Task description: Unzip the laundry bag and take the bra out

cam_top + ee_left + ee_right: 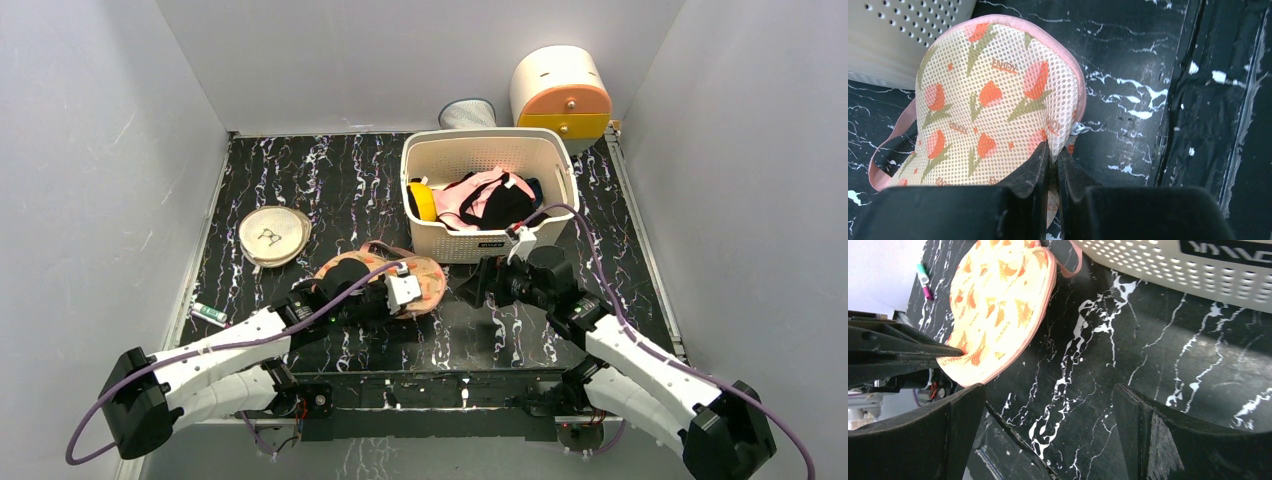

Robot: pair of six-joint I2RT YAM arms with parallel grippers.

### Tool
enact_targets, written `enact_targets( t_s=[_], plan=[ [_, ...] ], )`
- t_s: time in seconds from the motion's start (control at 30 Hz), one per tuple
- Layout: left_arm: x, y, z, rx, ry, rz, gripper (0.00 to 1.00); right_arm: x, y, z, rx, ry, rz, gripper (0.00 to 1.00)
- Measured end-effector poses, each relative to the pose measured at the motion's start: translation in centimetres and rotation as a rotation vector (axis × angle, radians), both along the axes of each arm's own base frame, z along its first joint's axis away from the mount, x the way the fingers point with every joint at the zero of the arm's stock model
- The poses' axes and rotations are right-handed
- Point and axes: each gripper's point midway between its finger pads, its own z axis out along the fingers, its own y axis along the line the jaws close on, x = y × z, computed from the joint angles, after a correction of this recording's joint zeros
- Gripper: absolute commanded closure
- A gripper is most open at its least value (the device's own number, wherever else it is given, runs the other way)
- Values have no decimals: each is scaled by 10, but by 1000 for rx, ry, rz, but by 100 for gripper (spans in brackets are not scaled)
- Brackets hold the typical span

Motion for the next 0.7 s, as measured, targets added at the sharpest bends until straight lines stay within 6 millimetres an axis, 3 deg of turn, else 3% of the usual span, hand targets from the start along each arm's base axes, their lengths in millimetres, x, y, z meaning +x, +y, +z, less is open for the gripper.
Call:
enact_targets(
  t_s=[0.13, 0.3, 0.53, 0.6, 0.7],
  plan=[
    [5, -4, 6, -43, 24, 64, 100, -2, 12, -3, 19, 14, 50, 2],
    [4, -4, -3, -36, 83, 107, 100, -18, 35, -13, -9, 16, 127, 3],
    [4, -5, -1, -47, 97, 129, 100, -49, 74, -29, -88, -48, 232, 31],
    [5, -5, 0, -55, 99, 135, 100, -54, 86, -26, -86, -105, 253, 41],
    [5, -5, 2, -61, 99, 143, 100, -56, 98, -19, -67, -197, 265, 47]
  ],
)
